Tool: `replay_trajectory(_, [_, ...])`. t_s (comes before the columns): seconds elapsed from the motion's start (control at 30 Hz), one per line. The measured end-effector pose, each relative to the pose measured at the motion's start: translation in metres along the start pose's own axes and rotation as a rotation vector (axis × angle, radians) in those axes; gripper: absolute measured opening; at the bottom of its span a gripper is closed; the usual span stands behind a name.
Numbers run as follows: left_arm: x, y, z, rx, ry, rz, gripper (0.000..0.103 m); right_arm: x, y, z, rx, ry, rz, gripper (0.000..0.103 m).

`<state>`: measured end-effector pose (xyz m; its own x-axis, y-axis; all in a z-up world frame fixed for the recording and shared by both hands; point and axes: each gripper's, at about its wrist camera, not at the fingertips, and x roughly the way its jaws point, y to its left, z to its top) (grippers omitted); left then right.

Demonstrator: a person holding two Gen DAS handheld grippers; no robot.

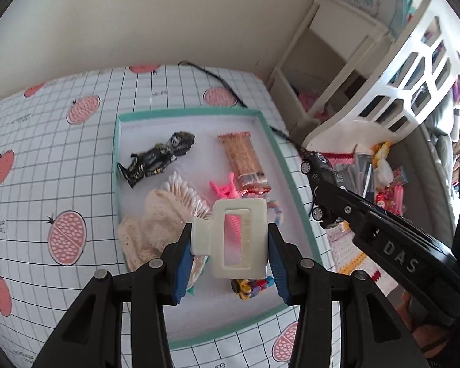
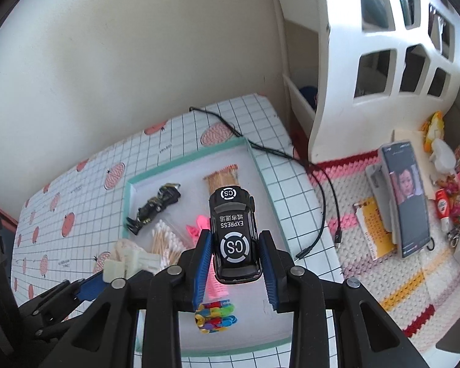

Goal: Organize objects
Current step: 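Carry the hair clip with the left gripper while the right carries the toy car over the tray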

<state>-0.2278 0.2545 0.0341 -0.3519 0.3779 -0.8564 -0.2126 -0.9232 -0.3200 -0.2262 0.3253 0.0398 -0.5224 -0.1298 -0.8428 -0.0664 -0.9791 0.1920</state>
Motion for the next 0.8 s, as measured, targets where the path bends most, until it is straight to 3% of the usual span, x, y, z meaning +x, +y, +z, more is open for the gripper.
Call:
replay_trajectory(0.43, [0.032,0.008,0.006,0.035,0.019,0.071,0.047,0.041,-0.006,-0.009,0.005,0.057,-0.002,0.033])
replay_trajectory(0.8, [0.054,0.014,0.008,0.043,0.046,0.080,0.047,0.070,-0.004,-0.019,-0.021,0.104,-0.025,0.033])
